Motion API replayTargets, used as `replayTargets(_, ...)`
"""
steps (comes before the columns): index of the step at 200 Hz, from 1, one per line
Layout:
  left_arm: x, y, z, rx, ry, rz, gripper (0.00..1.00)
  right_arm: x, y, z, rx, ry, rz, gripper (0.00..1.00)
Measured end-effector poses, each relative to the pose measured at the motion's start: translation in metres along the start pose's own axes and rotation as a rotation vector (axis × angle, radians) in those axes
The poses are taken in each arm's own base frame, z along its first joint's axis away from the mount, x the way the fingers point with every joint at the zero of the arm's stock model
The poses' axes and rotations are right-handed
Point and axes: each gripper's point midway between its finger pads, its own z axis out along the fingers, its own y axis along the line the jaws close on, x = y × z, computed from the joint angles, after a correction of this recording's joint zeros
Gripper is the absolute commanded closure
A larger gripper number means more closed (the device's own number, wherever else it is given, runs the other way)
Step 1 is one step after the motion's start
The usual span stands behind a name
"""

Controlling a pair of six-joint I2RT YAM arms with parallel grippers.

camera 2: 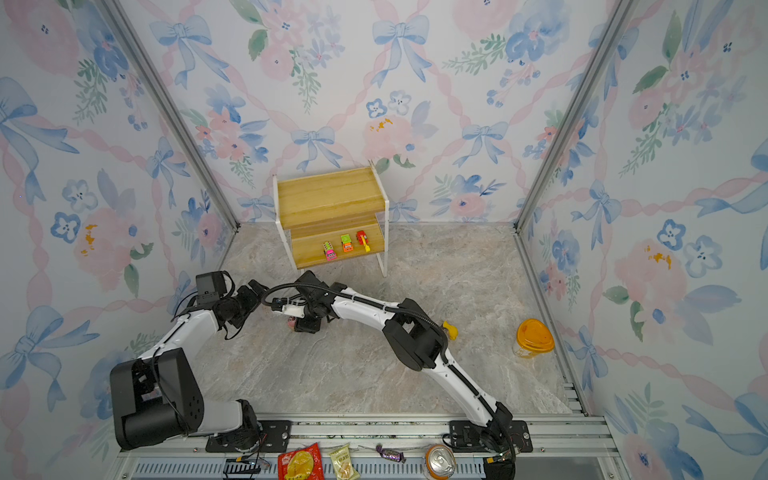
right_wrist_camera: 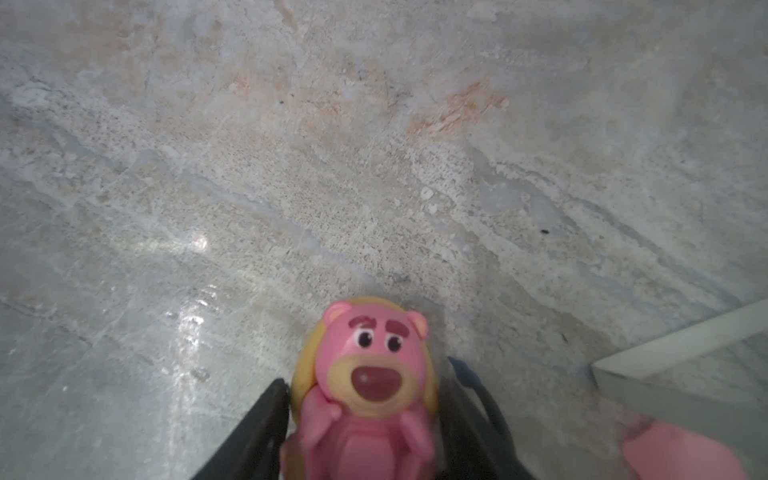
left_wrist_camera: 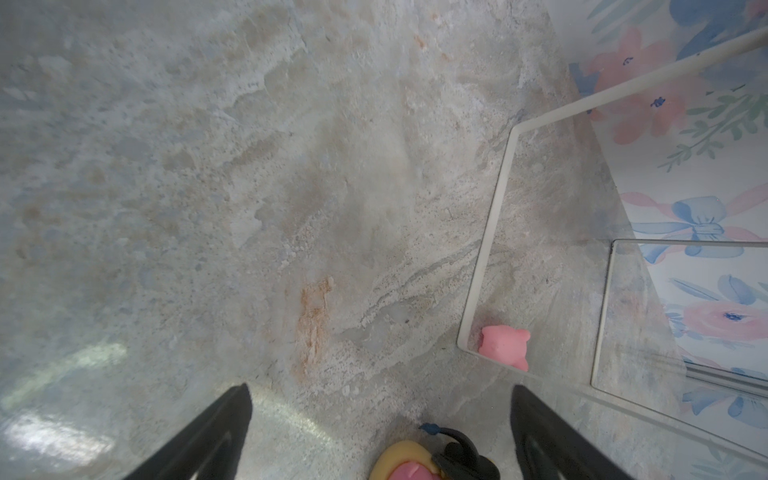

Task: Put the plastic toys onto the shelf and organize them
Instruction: 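Lift the pink bear with the right gripper toward the shelf, then carry the pink bear into the lower shelf beside the trucks with the right gripper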

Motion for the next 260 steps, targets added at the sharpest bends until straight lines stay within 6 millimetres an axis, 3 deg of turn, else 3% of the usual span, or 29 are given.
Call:
replayTargets(25, 0.0, -0.001, -0.001, 0.002, -0.002, 0.0, 0.02, -0.008, -0.005, 0.0, 0.024, -0.04, 0.001, 0.57)
replayTargets(79, -0.003, 0.002, -0.002, -0.001, -0.01, -0.013, 0.02, -0.008, -0.004, -0.013, 0.076, -0.118, 0.122, 0.59)
replayTargets(107, -0.006, 0.002, -0.005, 0.004, -0.021, -0.017, 0.02, -0.015, -0.007, -0.04, 0.136, -0.174, 0.21, 0.58)
replayTargets(159, -0.007, 0.001, -0.005, 0.011, -0.03, -0.024, 0.02, -0.058, -0.022, -0.113, 0.246, -0.373, 0.353, 0.59)
replayTargets(185, -0.008, 0.002, -0.007, 0.01, -0.034, -0.027, 0.02, -0.069, -0.029, -0.14, 0.288, -0.43, 0.424, 0.59)
replayTargets(214, -0.009, 0.001, -0.009, 0.014, -0.041, -0.026, 0.02, -0.07, -0.038, -0.161, 0.345, -0.443, 0.492, 0.59)
replayTargets(260, -0.007, 0.001, -0.008, 0.016, -0.037, -0.031, 0.02, -0.049, -0.057, -0.182, 0.484, -0.386, 0.597, 0.58)
